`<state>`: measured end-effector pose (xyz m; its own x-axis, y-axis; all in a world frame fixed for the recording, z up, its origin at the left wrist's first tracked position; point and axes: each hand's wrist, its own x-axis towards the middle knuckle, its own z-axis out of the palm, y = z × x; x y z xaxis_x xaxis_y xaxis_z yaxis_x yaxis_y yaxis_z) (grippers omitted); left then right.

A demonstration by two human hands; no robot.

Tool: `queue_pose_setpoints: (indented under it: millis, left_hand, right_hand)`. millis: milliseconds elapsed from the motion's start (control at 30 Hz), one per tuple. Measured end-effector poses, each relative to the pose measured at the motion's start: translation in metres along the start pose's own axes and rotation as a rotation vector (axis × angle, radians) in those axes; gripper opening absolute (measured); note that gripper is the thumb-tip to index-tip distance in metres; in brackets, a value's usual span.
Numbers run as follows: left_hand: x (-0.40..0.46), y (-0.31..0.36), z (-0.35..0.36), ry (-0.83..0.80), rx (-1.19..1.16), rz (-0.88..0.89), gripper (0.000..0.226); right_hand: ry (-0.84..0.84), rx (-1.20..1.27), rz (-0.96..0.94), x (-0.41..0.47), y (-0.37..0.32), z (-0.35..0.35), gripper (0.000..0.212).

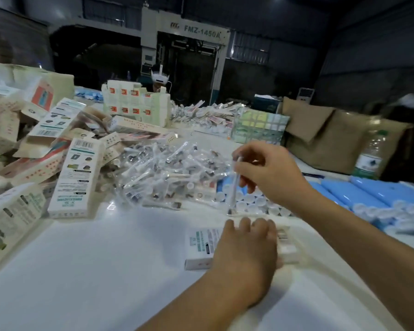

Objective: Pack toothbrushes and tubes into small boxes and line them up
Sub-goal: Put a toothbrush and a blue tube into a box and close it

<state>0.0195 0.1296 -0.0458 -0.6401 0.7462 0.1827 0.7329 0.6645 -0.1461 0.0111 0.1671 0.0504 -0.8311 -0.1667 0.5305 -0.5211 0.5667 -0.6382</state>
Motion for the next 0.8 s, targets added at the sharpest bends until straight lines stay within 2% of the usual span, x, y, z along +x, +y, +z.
queue_pose_setpoints:
  millis: [33, 100, 167, 233, 300, 433, 600, 800]
  left_hand:
    - [-0.029, -0.026, -0.006, 0.118, 0.123, -0.041, 0.065]
    - [-0.053, -0.008, -0.003, 0.113, 0.027, -0.233, 0.066]
    - [-0.049, -0.012, -0.003, 0.196, 0.024, -0.217, 0.067]
    - [-0.045, 0.001, -0.004, 0.2, -0.003, -0.222, 0.067]
    - [-0.044, -0.009, -0.005, 0.206, 0.013, -0.267, 0.066]
    - [-0.047, -0.003, -0.004, 0.228, 0.067, -0.292, 0.07]
    - [-0.046, -0.001, -0.008, 0.256, 0.072, -0.339, 0.072]
    - [-0.045, 0.009, -0.008, 0.288, 0.042, -0.287, 0.077]
  right_hand:
    - [0.116, 0.134, 0.075, -0.012, 0.011, -0.022, 0.016]
    - [0.344, 0.346, 0.241, -0.042, 0.034, -0.056, 0.019]
    - [0.519, 0.496, 0.408, -0.073, 0.058, -0.074, 0.018]
    - [0.625, 0.66, 0.533, -0.095, 0.077, -0.081, 0.015]
    - [0.661, 0.78, 0.587, -0.104, 0.087, -0.079, 0.013]
    - [0.645, 0.723, 0.585, -0.105, 0.086, -0.066, 0.011]
    - [0.68, 0.504, 0.592, -0.11, 0.084, -0.069, 0.011]
    - [0.627, 0.295, 0.584, -0.114, 0.077, -0.053, 0.01]
